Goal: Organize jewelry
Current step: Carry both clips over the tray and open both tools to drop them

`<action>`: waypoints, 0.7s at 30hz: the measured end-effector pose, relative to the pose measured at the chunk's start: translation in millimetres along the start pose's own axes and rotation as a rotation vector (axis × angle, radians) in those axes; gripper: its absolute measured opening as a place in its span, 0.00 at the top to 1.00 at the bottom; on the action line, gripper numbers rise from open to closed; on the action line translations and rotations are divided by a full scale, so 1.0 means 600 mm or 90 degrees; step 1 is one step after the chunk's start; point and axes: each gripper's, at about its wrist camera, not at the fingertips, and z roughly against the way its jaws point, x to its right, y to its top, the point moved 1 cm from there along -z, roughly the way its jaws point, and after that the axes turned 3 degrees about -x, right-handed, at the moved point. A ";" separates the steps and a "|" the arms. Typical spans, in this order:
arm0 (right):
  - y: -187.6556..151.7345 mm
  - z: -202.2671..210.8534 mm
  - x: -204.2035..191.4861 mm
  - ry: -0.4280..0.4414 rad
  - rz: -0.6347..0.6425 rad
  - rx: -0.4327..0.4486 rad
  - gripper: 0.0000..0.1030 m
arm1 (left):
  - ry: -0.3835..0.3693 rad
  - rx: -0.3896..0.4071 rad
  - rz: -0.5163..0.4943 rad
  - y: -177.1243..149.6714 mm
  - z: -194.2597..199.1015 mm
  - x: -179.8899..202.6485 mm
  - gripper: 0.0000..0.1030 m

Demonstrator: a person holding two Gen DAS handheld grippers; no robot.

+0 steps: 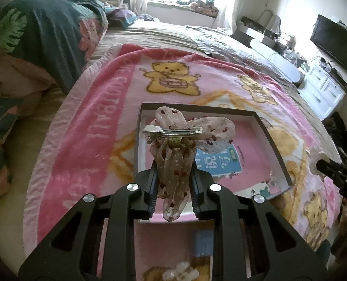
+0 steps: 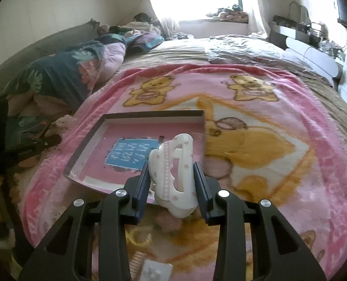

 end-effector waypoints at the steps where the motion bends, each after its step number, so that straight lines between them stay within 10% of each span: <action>1: 0.002 -0.008 -0.005 0.001 0.001 -0.002 0.66 | -0.002 -0.003 0.001 0.003 -0.006 0.000 0.84; 21: 0.024 -0.155 -0.027 -0.029 0.031 -0.069 0.66 | 0.031 -0.072 -0.034 -0.014 -0.119 0.014 0.79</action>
